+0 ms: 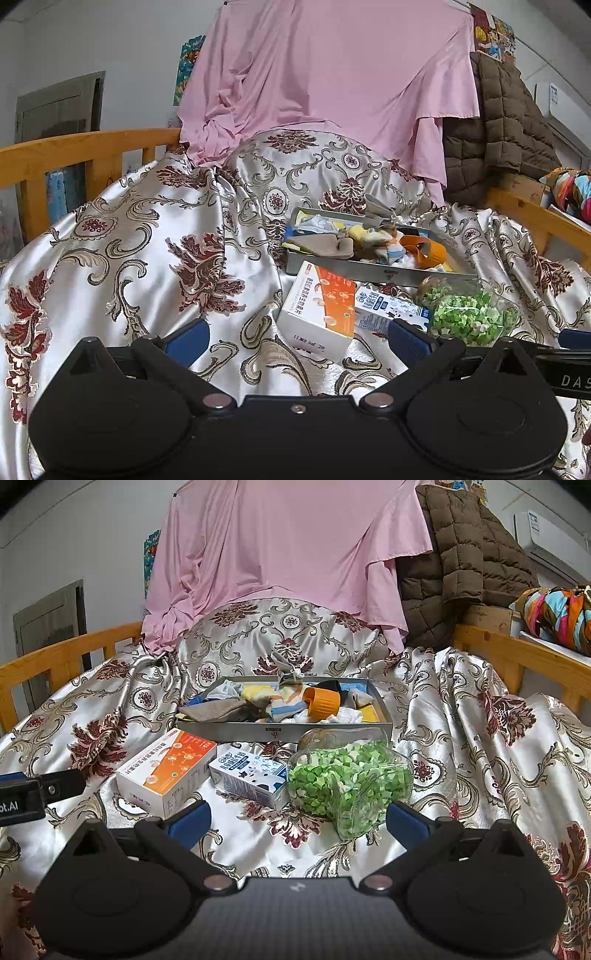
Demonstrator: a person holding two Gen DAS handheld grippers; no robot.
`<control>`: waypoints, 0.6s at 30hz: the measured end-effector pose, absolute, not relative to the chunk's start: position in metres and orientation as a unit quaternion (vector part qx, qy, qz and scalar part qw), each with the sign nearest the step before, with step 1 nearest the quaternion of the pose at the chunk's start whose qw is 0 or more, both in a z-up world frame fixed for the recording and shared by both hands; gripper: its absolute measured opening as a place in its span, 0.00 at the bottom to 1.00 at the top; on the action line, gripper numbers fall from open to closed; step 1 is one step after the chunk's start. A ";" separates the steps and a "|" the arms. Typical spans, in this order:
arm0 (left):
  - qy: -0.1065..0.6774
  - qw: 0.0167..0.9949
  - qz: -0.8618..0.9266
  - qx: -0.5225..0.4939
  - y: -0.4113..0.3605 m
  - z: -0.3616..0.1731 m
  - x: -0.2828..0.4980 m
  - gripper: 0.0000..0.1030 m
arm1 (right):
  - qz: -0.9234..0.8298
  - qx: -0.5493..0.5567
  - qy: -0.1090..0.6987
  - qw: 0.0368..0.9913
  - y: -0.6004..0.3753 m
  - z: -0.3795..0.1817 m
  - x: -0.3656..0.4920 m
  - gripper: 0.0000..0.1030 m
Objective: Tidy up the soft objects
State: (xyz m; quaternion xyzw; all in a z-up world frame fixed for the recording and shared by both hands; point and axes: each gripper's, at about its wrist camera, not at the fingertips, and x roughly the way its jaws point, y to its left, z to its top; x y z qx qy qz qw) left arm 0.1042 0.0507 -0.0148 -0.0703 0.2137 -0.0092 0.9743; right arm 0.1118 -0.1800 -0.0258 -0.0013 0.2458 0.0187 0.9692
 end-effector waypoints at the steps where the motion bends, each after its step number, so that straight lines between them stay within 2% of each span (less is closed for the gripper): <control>1: 0.214 0.974 -0.009 -0.069 0.051 -0.015 0.104 0.99 | 0.019 -0.001 0.246 0.969 -0.180 -0.026 0.112 1.00; 18: 0.222 0.973 -0.005 -0.065 0.051 -0.018 0.105 0.99 | 0.021 0.001 0.250 0.968 -0.178 -0.029 0.111 1.00</control>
